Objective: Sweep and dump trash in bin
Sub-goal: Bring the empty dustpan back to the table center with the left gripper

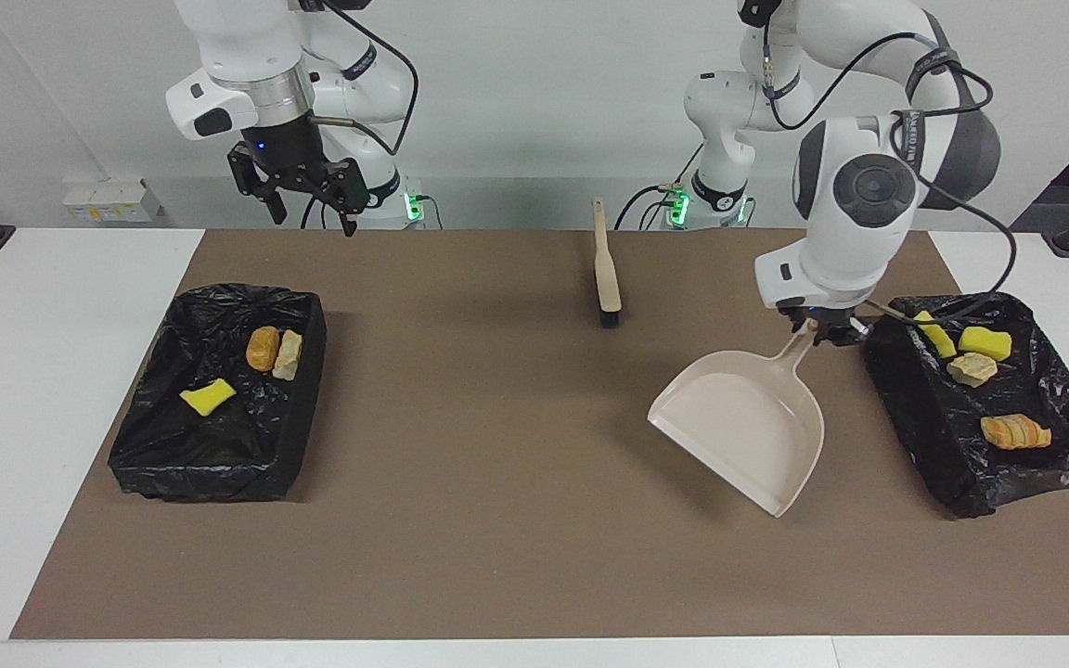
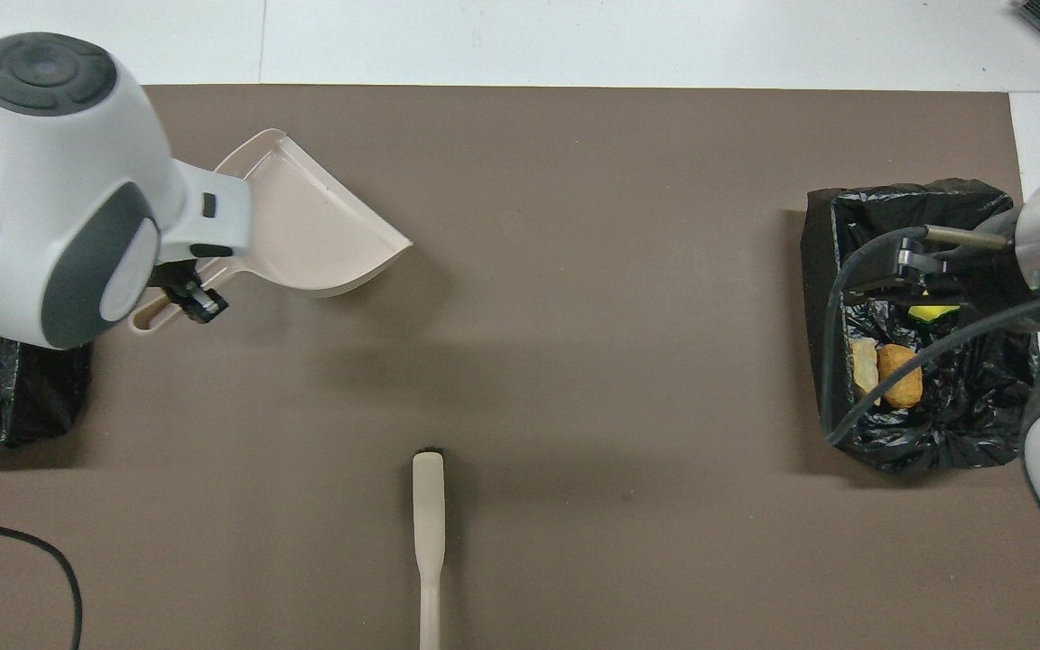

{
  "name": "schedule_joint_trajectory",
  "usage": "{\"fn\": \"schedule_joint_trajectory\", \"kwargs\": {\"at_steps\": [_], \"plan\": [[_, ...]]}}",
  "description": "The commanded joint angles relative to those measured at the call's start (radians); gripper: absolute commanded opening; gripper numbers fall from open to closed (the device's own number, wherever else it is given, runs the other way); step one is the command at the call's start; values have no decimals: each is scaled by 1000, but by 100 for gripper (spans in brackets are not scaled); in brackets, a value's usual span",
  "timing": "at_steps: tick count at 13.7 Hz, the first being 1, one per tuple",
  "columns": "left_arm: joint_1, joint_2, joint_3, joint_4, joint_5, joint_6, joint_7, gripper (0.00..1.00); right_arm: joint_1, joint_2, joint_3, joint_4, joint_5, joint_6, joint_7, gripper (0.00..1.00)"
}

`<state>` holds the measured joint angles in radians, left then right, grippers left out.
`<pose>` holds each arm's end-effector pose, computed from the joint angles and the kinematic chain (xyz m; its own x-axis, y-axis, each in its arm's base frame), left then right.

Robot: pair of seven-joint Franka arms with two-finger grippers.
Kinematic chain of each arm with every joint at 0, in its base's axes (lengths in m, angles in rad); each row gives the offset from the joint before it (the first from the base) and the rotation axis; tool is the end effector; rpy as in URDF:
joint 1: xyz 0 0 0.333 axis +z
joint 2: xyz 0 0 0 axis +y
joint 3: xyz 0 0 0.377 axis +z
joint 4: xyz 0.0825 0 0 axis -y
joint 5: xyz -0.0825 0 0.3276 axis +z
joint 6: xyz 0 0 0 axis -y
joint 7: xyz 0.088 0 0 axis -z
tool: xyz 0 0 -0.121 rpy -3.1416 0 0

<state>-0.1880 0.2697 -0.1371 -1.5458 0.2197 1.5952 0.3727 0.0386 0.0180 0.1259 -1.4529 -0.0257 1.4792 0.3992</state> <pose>0.5586 -0.1500 0.5408 0.7284 -0.6316 -0.2656 -0.6703 -0.7372 -0.0850 0.4899 0.0771 0.7031 0.9719 -0.2348 0.0169 -0.2351 -0.9718 0.0182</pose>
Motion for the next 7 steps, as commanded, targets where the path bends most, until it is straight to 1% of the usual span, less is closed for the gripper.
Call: {"fn": "schedule_joint_trajectory", "kwargs": {"at_steps": [1, 4, 5, 6, 7], "plan": [[-4, -15, -64, -97, -72, 130, -324, 0, -17, 20, 5, 39, -1, -33, -26, 100], [-18, -14, -136, -206, -94, 291, -567, 0, -25, -7, 0, -3, 7, -33, -29, 100], [-18, -14, -154, -250, -95, 346, -615, 0, -26, -18, -2, -21, 7, -31, -48, 100], [-18, -14, -170, -287, -117, 385, -633, 0, -26, -20, -2, -23, -2, -27, -74, 100], [-18, -15, -179, -312, -188, 413, -665, 0, -28, -18, -2, -23, -7, -20, -85, 100]]}}
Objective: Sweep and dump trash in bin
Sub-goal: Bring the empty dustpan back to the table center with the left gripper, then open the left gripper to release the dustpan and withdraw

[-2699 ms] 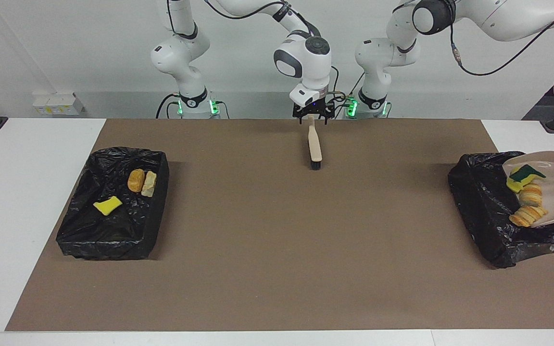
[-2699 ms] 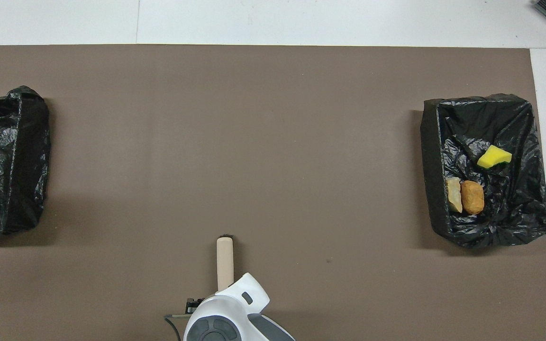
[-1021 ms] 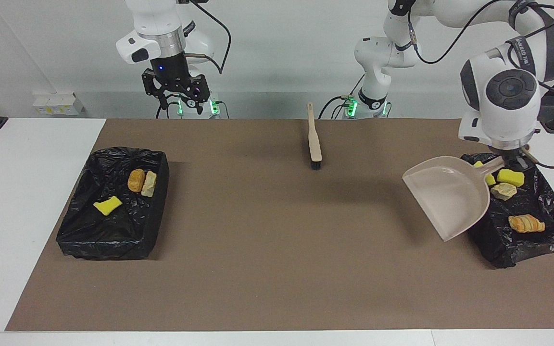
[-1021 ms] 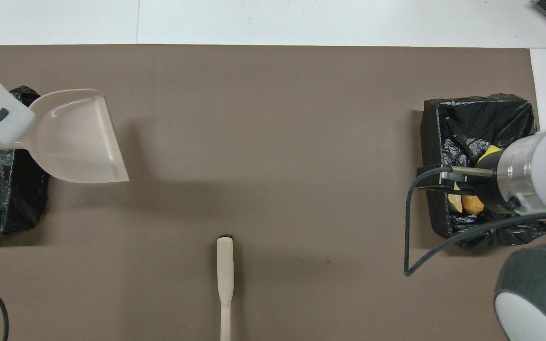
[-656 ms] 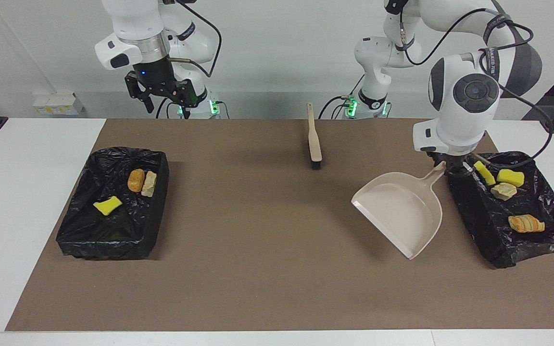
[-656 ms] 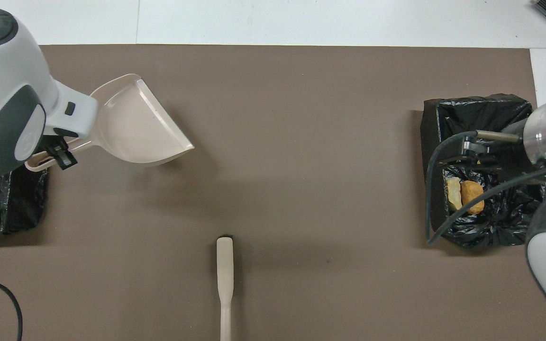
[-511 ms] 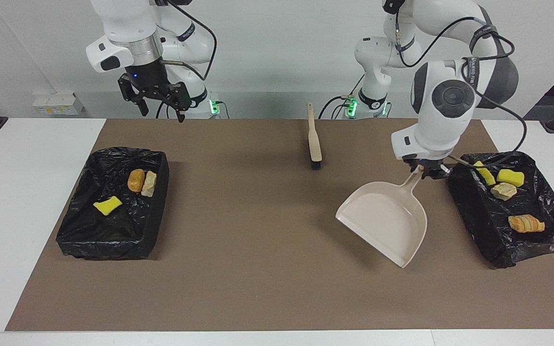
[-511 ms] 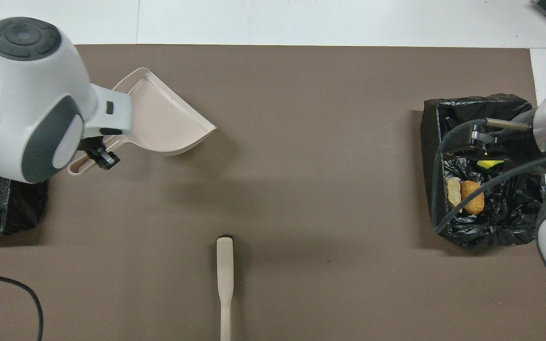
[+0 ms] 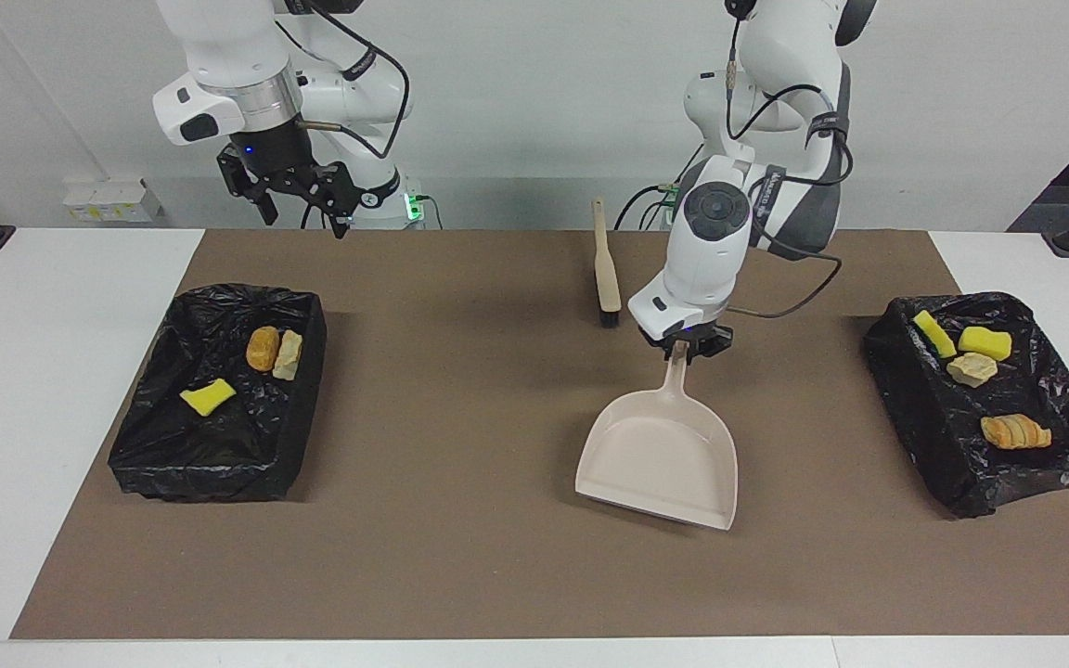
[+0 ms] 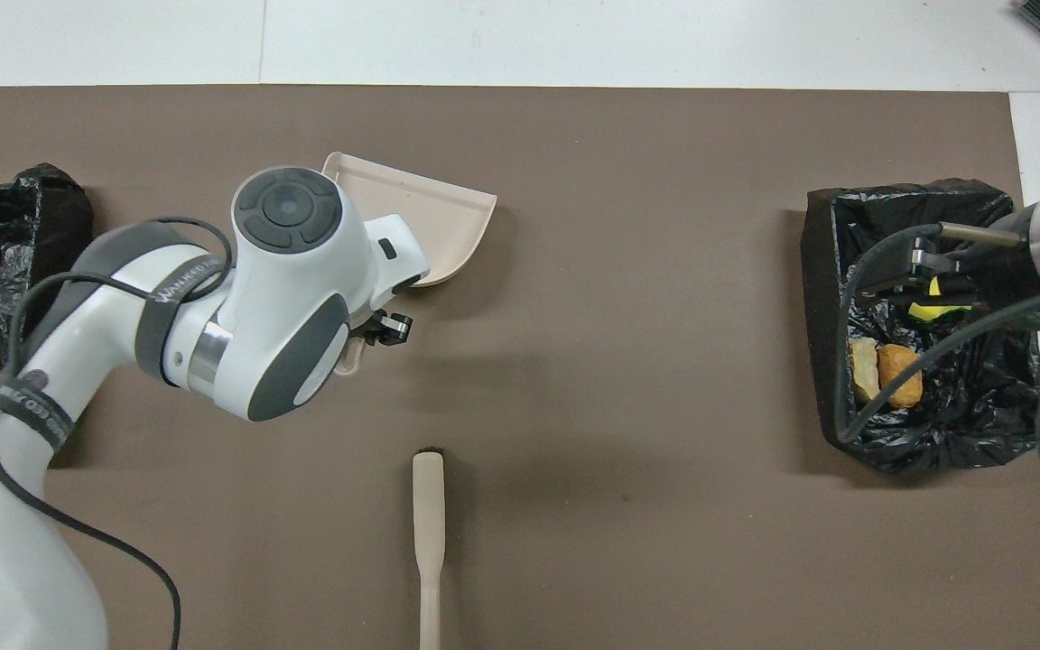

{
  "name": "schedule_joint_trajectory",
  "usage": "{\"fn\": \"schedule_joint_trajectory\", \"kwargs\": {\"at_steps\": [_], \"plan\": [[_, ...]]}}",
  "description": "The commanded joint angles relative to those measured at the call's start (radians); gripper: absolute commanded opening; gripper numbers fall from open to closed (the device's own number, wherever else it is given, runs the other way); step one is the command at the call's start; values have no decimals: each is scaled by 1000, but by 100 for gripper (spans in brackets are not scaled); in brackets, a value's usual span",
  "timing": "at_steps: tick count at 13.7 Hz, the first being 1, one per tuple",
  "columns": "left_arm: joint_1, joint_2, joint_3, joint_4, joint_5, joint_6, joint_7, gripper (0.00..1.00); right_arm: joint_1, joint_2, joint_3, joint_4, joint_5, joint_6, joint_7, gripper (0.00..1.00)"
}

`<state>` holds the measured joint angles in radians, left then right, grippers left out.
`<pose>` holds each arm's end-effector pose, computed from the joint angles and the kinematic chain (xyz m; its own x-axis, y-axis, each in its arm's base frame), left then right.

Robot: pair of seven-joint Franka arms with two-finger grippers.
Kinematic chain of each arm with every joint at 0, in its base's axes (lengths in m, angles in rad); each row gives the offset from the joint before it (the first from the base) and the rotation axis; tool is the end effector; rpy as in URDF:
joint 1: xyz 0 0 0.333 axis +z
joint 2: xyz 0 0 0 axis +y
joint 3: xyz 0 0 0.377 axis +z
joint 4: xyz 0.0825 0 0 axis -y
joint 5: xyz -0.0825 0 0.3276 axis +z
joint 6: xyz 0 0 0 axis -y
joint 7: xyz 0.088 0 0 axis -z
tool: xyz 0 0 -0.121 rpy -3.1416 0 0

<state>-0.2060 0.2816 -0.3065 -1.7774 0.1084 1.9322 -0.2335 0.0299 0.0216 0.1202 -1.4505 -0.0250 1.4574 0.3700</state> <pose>0.5207 -0.2622 0.4668 0.9456 -0.3075 -0.1064 -0.3129 -0.9490 -0.0381 0.4897 0.0698 0.7003 0.9753 -0.2208 -0.0055 -0.2206 -0.9750 0.0260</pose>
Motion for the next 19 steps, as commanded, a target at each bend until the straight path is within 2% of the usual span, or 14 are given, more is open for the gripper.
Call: {"fn": "schedule_joint_trajectory", "kwargs": {"at_steps": [1, 4, 6, 10, 15, 19], "plan": [[0, -28, -14, -102, -120, 102, -94, 0, -22, -22, 3, -25, -9, 4, -56, 100], [0, -44, -51, -143, -191, 119, -161, 0, -28, -22, 3, -25, -7, 6, -56, 100], [0, -42, -59, -129, -194, 114, -147, 100, -31, -22, 3, -27, -1, 6, -54, 100], [26, -76, -31, -91, -187, 88, -145, 100, -42, -22, 3, -28, 5, 6, -54, 100], [31, -99, 153, 8, -171, 51, -127, 100, -50, -22, 3, -28, 7, 7, -51, 100], [71, -133, 222, 84, -90, -4, 110, 100, -50, -22, 4, -28, 7, 6, -42, 100]]}}
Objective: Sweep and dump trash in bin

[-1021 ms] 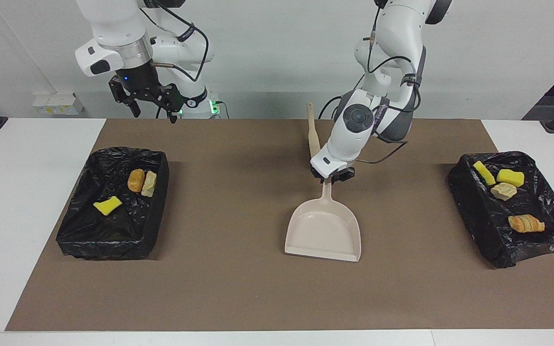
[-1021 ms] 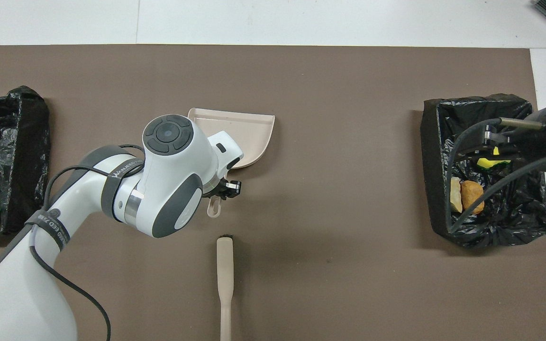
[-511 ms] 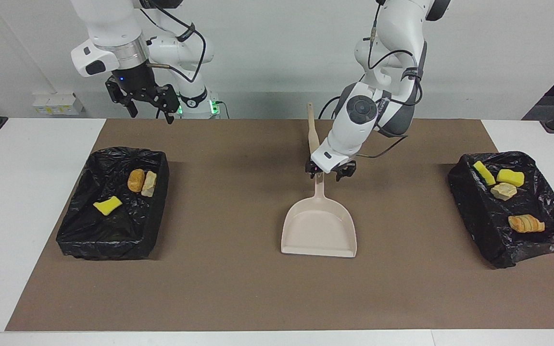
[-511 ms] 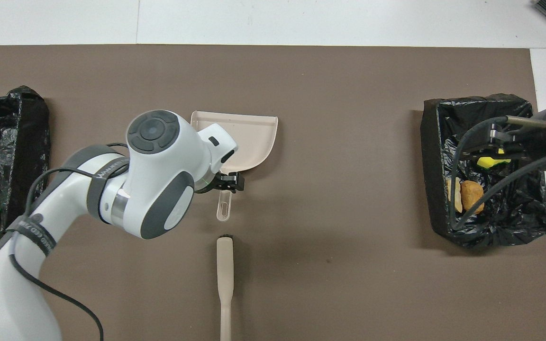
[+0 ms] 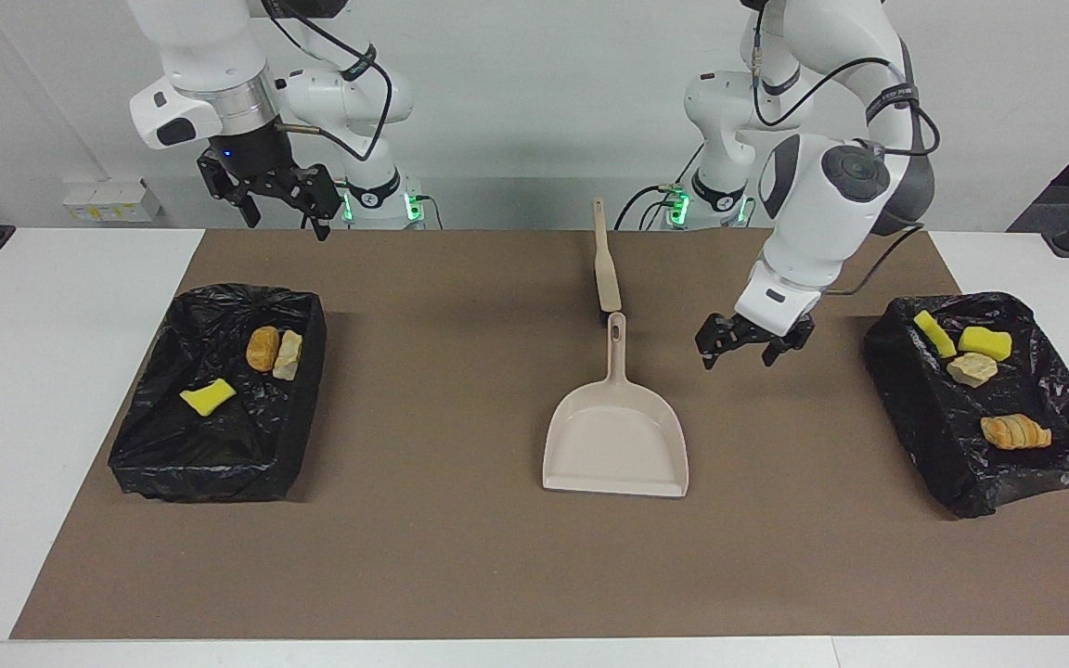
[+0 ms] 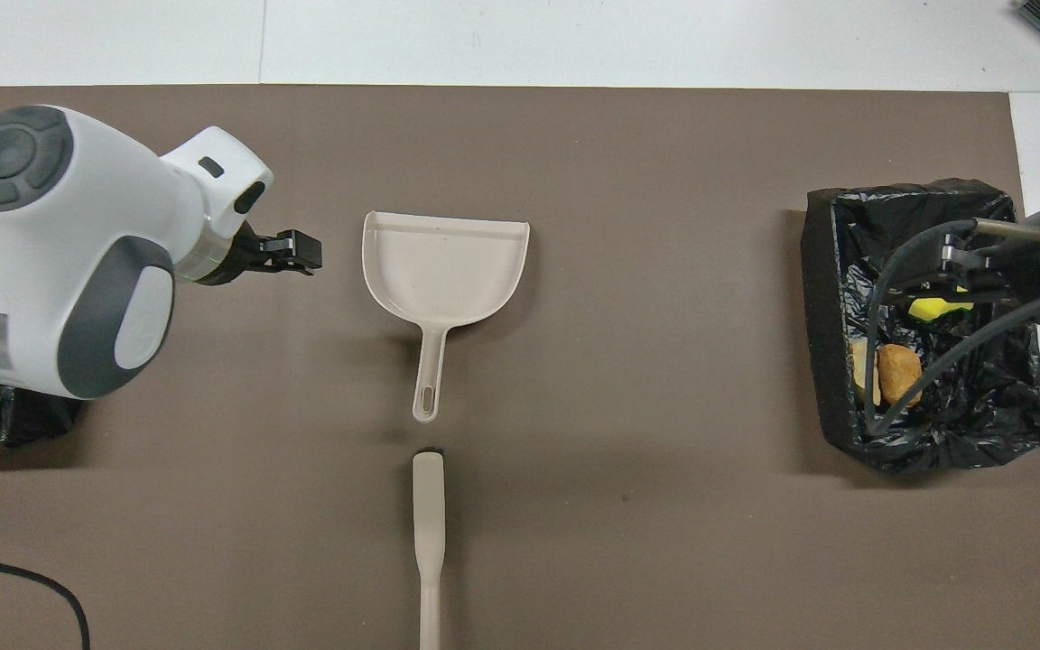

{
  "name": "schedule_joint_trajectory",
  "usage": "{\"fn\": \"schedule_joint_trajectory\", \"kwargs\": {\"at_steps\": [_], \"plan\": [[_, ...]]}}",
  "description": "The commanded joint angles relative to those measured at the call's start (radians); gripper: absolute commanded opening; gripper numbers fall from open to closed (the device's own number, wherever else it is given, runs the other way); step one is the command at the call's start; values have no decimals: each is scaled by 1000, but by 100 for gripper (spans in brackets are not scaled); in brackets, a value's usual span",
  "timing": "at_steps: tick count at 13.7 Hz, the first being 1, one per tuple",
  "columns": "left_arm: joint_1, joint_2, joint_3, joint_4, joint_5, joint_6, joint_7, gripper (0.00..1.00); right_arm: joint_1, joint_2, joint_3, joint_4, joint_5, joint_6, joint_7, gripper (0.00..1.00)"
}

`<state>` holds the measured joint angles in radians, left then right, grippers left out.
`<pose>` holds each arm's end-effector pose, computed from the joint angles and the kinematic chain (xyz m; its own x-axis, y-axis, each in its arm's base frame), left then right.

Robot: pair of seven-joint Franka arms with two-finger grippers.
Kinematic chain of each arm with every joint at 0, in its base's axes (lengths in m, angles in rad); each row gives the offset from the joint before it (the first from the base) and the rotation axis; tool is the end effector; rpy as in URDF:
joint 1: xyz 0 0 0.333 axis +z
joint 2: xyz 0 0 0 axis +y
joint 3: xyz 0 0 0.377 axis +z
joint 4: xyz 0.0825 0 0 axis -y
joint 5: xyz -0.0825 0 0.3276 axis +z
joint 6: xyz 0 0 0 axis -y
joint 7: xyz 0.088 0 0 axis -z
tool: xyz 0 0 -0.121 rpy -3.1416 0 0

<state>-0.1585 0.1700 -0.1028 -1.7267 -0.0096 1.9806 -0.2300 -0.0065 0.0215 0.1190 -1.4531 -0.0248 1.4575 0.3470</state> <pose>0.5608 -0.1459 0.5512 0.9968 -0.0238 0.0763 -0.0273 -0.9986 0.0450 0.4919 0.0514 0.6993 0.9720 -0.2350 -0.0084 -0.2347 -0.9717 0.0266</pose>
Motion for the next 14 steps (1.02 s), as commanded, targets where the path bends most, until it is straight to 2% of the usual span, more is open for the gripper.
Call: {"fn": "schedule_joint_trajectory", "kwargs": {"at_steps": [1, 2, 5, 10, 12, 14], "plan": [[66, -38, 22, 41, 29, -68, 171, 100, -10, -25, 4, -30, 6, 0, -17, 100], [114, -56, 14, 45, 29, -95, 217, 100, -10, -35, 5, -44, 6, -8, -16, 100], [129, -101, 67, 96, 25, -216, 287, 100, 3, -90, 7, -127, 5, 27, -20, 100], [129, -230, 86, 73, 23, -389, 285, 100, -9, -89, 7, -127, 6, 40, -22, 100], [129, -274, 84, 6, 23, -390, 284, 100, -12, -84, 7, -124, 6, 44, -31, 100], [122, -311, 84, -72, 23, -285, 294, 100, -13, -80, 7, -121, 8, 44, -33, 100]]}}
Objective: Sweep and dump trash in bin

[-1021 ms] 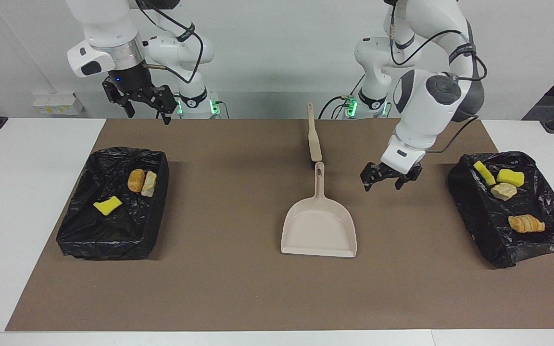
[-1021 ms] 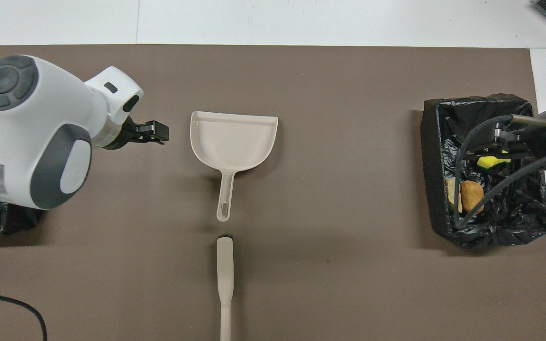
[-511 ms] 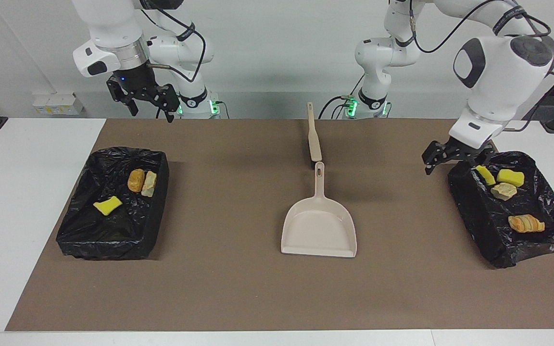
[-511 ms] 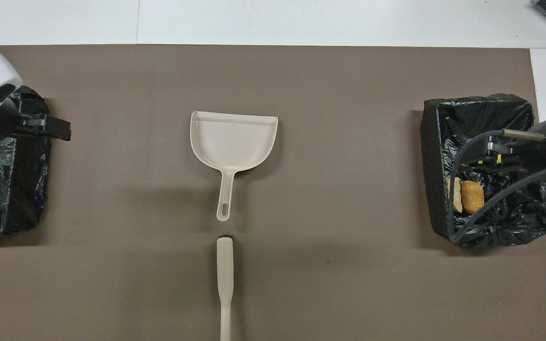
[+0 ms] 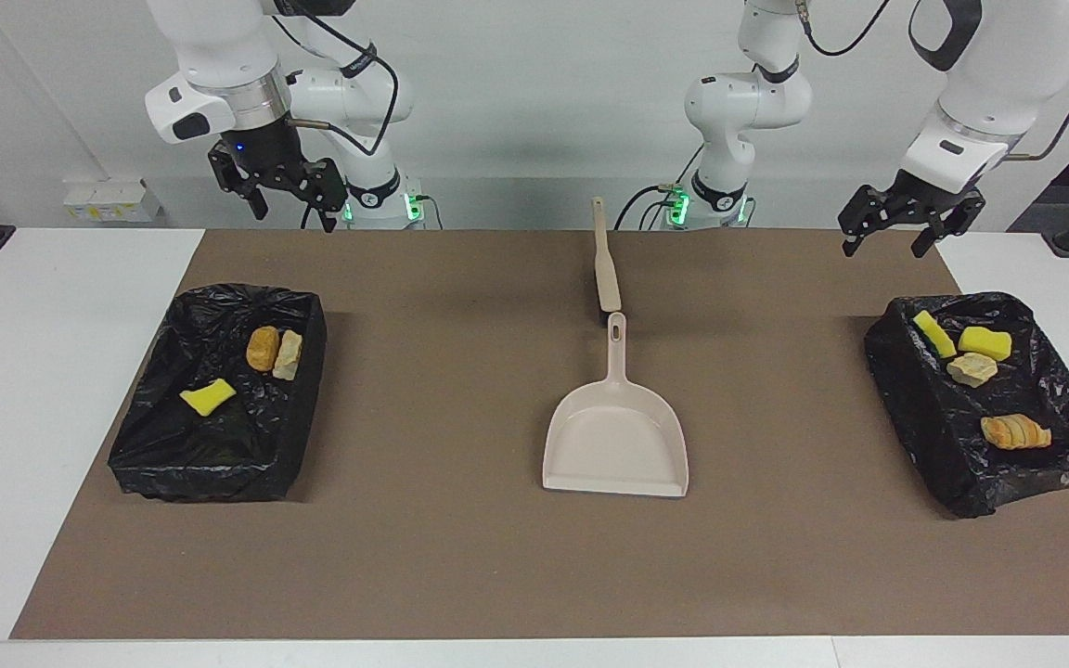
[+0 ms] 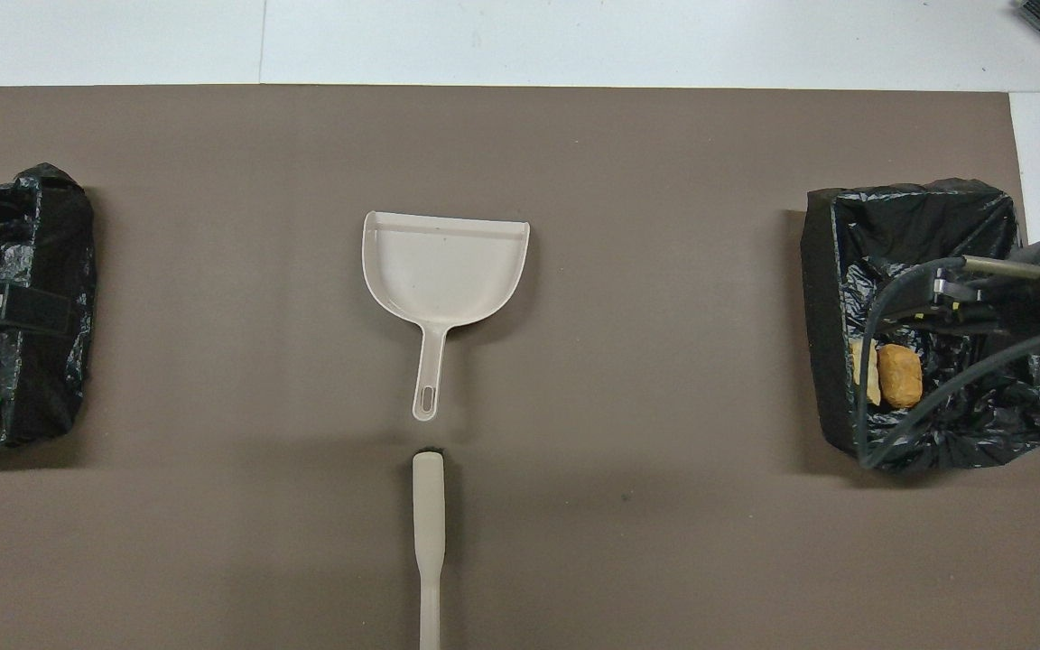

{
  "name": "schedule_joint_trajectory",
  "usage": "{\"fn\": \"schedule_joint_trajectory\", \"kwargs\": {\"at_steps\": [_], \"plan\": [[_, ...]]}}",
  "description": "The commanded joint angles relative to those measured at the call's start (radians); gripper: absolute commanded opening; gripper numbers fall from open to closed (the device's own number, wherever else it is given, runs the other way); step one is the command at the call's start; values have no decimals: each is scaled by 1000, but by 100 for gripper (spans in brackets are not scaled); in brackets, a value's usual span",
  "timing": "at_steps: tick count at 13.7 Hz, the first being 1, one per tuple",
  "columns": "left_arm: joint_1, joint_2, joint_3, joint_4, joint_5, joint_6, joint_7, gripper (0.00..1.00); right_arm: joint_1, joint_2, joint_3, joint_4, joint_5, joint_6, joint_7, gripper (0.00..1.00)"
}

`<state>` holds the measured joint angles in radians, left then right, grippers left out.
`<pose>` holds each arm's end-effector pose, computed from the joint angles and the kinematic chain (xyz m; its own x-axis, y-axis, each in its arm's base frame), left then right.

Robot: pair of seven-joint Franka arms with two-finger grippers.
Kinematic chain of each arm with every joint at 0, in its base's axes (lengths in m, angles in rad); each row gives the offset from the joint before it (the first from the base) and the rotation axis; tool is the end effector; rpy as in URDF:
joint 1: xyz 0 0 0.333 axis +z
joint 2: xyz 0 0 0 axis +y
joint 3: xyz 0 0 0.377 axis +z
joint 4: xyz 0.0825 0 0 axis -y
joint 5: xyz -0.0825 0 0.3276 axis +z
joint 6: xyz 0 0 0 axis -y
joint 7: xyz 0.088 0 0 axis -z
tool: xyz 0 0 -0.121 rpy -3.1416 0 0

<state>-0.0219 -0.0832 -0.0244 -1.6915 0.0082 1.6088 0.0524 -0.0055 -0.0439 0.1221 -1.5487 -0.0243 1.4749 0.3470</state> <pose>0.4689 -0.0214 0.6647 0.9951 -0.0988 -0.0001 -0.0988 -0.9951 -0.0102 0.4687 0.0536 0.6935 0.9728 -0.2308 -0.0183 -0.2300 -0.9725 0.0381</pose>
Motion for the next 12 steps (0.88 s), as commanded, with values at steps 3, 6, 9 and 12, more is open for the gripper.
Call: {"fn": "schedule_joint_trajectory", "kwargs": {"at_steps": [3, 6, 9, 12], "plan": [[-19, -5, 6, -33, -17, 85, 50, 100, -11, -17, 4, -25, 7, 16, -34, 100], [-19, 76, 8, 105, -19, -14, 49, 100, -13, -14, 4, -24, 7, 25, -36, 100], [-21, 69, 8, 92, -19, -7, 46, 100, -19, -13, 2, -21, 7, 21, -37, 100], [-21, 68, 8, 92, -19, -12, 46, 100, -24, -13, 2, -21, 7, 22, -37, 100]]}}
